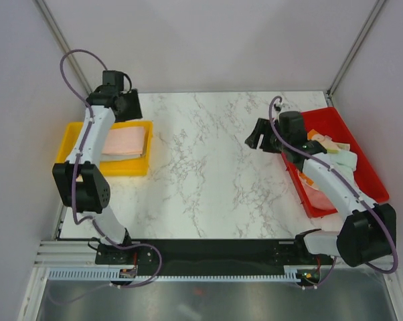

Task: Fold and stack the towels
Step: Grab crumpled towel

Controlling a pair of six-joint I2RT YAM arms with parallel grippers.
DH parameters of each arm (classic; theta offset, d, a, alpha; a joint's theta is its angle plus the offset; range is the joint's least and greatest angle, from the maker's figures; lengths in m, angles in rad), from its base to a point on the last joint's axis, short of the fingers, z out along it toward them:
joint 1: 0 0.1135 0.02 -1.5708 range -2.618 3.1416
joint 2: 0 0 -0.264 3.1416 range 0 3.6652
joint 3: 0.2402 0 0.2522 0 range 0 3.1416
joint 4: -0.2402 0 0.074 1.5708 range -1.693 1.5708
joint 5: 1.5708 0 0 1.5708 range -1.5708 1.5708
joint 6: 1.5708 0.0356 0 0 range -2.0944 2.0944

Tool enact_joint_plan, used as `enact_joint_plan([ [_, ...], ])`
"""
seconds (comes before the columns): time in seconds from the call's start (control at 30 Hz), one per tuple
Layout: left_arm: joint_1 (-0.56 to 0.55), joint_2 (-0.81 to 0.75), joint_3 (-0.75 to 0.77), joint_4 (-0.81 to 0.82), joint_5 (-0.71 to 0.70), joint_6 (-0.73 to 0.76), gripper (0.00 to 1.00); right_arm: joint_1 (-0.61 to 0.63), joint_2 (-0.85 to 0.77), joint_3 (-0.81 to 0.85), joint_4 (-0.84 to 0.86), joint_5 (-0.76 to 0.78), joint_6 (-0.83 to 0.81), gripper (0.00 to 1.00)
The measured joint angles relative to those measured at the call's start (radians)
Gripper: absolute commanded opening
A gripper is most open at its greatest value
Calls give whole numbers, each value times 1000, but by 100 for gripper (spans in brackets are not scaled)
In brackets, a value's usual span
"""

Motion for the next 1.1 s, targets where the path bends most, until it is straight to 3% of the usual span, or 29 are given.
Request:
enact_joint_plan([
  [0.17,-307,-199,-114,81,207,-53,68,-105,73,212,-38,182,-1,77],
  [0.33,-560,-283,-214,155,339,-94,70,-261,198,317,-99,351,-22,78],
  [0.47,-633,-337,-327,199,380,-122,76,-360,298,326,-147,411,-31,78],
  [0.6,-640,-374,-399,235,408,-143,83,-404,394,326,-186,436,-13,77],
  [0.7,-639,-380,-418,257,410,-153,83,-416,466,330,-192,454,7,75],
  [0.73,-639,-380,-423,264,414,-156,83,-419,494,336,-191,458,12,72],
  [0.77,-639,-380,-427,267,416,-158,83,-421,524,346,-190,460,14,60],
  [0.8,-639,-382,-432,269,417,-159,82,-423,549,360,-194,459,14,23],
  [0.87,-639,-387,-439,271,416,-161,82,-426,591,396,-197,455,9,2],
  [1.0,-639,-433,-451,272,399,-164,82,-427,552,425,-237,459,-5,0],
  [1.1,-639,-480,-451,276,377,-172,87,-422,410,430,-301,446,-13,0],
])
